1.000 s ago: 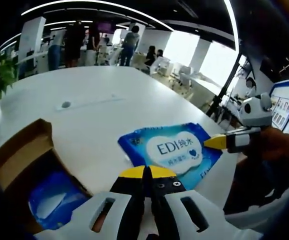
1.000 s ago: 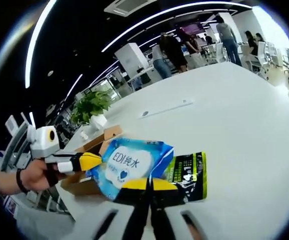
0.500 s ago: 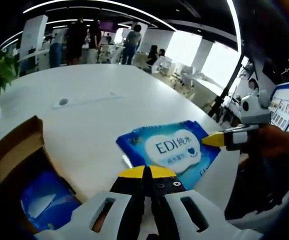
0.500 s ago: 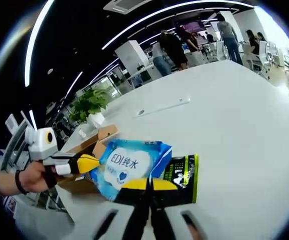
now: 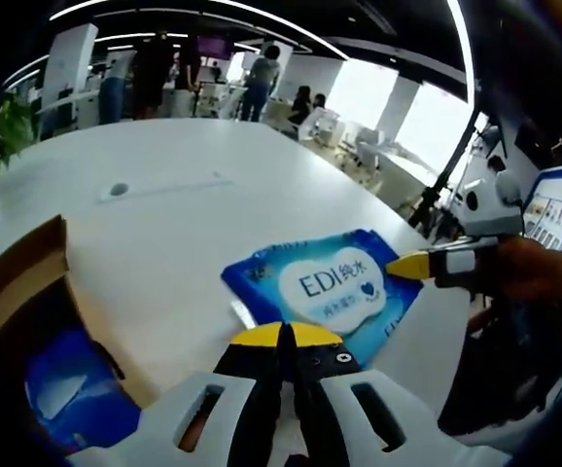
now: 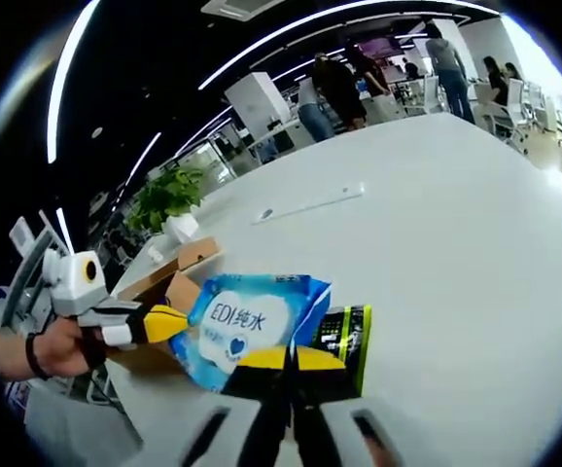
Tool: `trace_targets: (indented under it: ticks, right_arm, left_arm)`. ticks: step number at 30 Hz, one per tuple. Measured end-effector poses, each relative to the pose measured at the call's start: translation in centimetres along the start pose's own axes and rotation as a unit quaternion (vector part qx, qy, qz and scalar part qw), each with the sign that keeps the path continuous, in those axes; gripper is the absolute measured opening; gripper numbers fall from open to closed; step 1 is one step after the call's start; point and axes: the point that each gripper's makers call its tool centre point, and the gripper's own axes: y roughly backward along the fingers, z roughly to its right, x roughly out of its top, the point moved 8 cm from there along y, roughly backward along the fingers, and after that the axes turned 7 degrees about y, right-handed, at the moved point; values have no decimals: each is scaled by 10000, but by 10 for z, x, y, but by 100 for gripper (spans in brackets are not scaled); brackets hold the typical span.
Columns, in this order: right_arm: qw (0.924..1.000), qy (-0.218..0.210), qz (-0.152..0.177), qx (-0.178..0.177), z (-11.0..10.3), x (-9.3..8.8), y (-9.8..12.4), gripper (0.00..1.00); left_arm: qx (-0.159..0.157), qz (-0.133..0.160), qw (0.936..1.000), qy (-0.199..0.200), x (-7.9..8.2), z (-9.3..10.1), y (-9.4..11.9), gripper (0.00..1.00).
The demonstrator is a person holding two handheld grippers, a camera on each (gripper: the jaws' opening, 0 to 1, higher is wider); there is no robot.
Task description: Operate the shoe box by opening the lid, removing the specified soft item, and placing it in the target area until the item is outside and the box remains undamaged.
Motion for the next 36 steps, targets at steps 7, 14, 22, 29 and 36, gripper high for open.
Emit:
trace_targets:
  ticks: [7, 14, 22, 29, 36]
  right_arm:
    - [9999, 34, -99, 52, 7, -4, -7, 0]
    - [9998, 54, -196, 49, 14, -7, -14, 0]
    - [9996, 13, -281, 13, 24, -12, -21, 0]
    - [9994, 6, -350, 17, 28, -15, -28, 0]
    - [9993, 30, -362, 84, 32, -15, -34, 0]
  left_arm:
    - [73, -33, 10000, 51, -4, -2, -8, 0]
    - [134, -104, 9998, 100, -9, -5, -17, 0]
    - [165, -186, 9997, 83, -12, -5, -26, 0]
    - [220, -266, 9993, 126, -19, -8, -30, 0]
    - [265, -288, 9991, 180, -21, -9, -32, 0]
